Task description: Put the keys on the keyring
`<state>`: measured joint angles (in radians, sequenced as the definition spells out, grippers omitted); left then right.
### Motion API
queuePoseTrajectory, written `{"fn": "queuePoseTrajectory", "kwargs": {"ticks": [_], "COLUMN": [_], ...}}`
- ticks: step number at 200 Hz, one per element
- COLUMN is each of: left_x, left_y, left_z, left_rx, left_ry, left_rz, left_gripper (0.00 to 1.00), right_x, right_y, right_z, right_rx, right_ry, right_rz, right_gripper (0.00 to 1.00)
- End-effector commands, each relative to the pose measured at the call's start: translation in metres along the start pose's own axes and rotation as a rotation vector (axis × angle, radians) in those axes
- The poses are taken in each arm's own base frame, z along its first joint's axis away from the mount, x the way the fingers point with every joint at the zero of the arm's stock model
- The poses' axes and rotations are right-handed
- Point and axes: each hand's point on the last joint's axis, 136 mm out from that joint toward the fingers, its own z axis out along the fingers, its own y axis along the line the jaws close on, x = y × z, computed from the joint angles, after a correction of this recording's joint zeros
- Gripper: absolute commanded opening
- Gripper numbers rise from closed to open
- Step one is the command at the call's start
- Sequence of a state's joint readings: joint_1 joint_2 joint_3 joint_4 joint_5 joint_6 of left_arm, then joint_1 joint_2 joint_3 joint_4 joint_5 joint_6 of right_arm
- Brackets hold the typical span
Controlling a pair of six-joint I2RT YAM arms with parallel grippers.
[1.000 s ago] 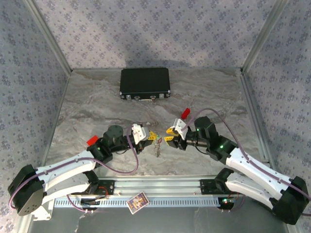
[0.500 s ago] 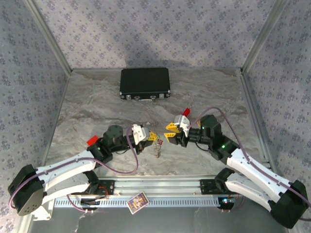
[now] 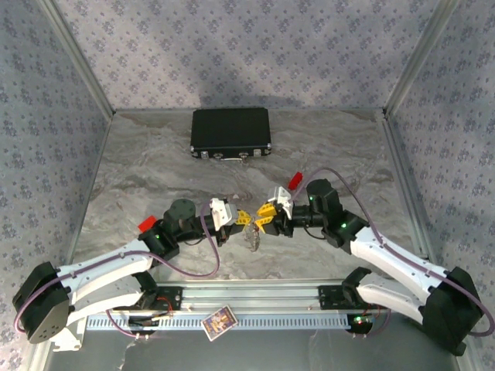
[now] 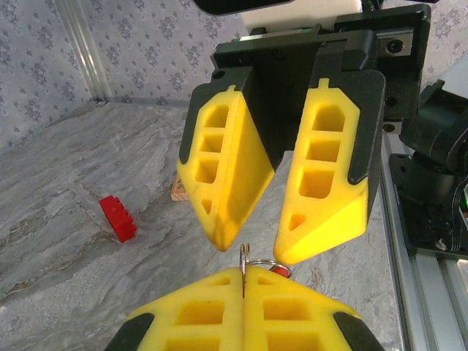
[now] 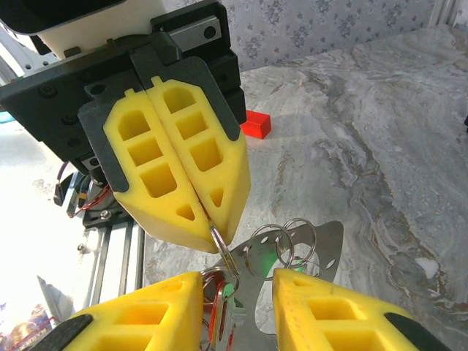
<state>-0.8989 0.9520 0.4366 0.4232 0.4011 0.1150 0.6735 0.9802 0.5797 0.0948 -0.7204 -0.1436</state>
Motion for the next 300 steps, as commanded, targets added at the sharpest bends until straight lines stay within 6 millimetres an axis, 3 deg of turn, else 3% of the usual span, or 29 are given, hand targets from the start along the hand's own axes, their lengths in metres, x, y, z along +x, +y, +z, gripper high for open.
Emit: {"fn": "queuePoseTrajectory", "kwargs": {"ticks": [1,63,108,132,172,243,269,294,300], "left_x": [-0.021,-0.024,-0.024,-0.017,-0.005,-0.009,-0.009,-0.007,-0.007], "left_y": [-0.006,-0.008,-0.004,0.002,0.005,0.003,0.001,-0.001,-0.001], "left_z": [0.000,0.001,0.002,0.000,-0.005,0.000,0.003,0.004,0.004], "left_rx": [0.033,0.048,0.029,-0.008,-0.031,0.000,0.013,0.025,0.024], "left_ry": [-0.081,-0.088,-0.083,-0.024,0.076,0.086,0.087,0.084,0.079], "left_rz": [0.041,0.050,0.042,0.036,0.061,0.075,0.075,0.075,0.075], "left_gripper": [0.00,0.00,0.00,0.22,0.26,0.23,0.16,0.02,0.00], "right_x": [-0.020,-0.023,-0.025,-0.023,-0.013,-0.009,-0.015,-0.021,-0.021], "right_y": [0.003,0.002,0.008,0.008,0.007,0.010,0.013,0.016,0.014], "right_z": [0.000,0.007,0.009,0.006,0.002,0.004,0.007,0.009,0.009], "right_rx": [-0.030,-0.057,-0.104,-0.091,-0.053,-0.062,-0.087,-0.100,-0.086], "right_ry": [-0.039,-0.037,-0.022,0.031,0.192,0.345,0.330,0.271,0.253], "right_rz": [-0.016,-0.019,-0.030,-0.061,-0.158,-0.275,-0.279,-0.259,-0.238], "right_gripper": [0.29,0.18,0.00,0.00,0.00,0.00,0.00,0.00,0.08]}}
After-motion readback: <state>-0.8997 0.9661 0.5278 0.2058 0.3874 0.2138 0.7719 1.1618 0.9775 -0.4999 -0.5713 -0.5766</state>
